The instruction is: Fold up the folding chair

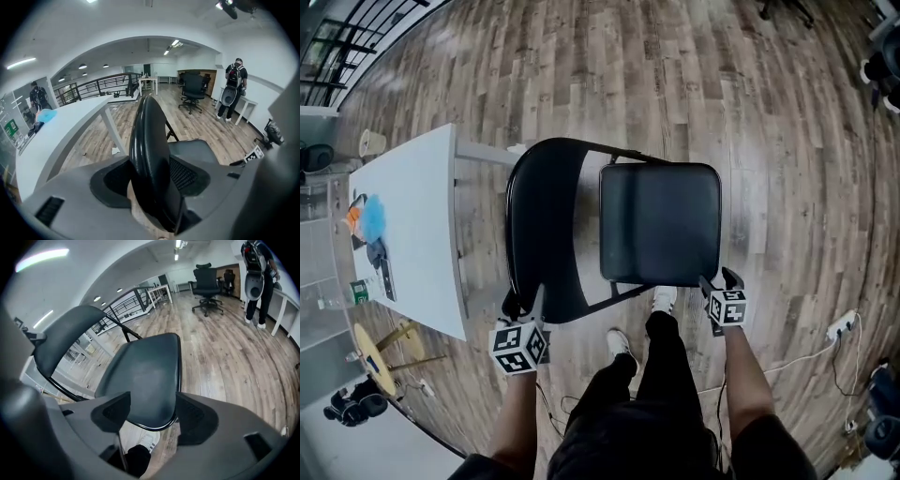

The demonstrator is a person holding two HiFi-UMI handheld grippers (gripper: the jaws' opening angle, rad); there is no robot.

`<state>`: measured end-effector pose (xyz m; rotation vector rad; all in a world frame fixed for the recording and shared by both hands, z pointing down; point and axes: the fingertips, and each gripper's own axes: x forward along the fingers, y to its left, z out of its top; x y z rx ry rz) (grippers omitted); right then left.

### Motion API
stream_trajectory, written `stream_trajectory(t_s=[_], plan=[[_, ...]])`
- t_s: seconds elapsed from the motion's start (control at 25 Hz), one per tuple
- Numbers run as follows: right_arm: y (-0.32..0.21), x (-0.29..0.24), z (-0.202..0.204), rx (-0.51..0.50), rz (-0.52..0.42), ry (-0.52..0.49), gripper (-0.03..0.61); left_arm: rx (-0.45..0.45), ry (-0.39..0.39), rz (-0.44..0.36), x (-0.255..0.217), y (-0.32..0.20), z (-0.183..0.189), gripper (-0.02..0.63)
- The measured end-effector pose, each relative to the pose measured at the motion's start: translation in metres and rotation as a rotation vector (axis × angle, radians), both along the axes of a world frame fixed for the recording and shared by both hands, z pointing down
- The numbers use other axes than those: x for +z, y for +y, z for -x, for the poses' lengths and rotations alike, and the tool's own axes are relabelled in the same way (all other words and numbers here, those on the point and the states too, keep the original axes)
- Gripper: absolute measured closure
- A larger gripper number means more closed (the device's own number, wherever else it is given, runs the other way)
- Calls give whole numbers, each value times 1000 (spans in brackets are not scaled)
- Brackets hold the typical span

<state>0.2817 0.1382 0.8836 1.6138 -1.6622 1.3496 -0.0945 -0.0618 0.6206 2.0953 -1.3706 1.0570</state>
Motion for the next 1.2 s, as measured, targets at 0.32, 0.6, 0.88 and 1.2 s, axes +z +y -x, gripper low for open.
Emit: stream_trajectory(t_s=[0.32,0.6,0.88,1.2], plan=[[12,86,-12,29,76,-203,275,-4,38,34,22,-8,-3,373],[4,127,-10,53,78,-493,254,-49,141,151,49,-13,-19,374],[-3,137,6,49,58,-651,224,-49,117,136,54,-14,-21,387],[-3,129,11,51,79,-645,224,-57,159,146,44,-13,-22,419]])
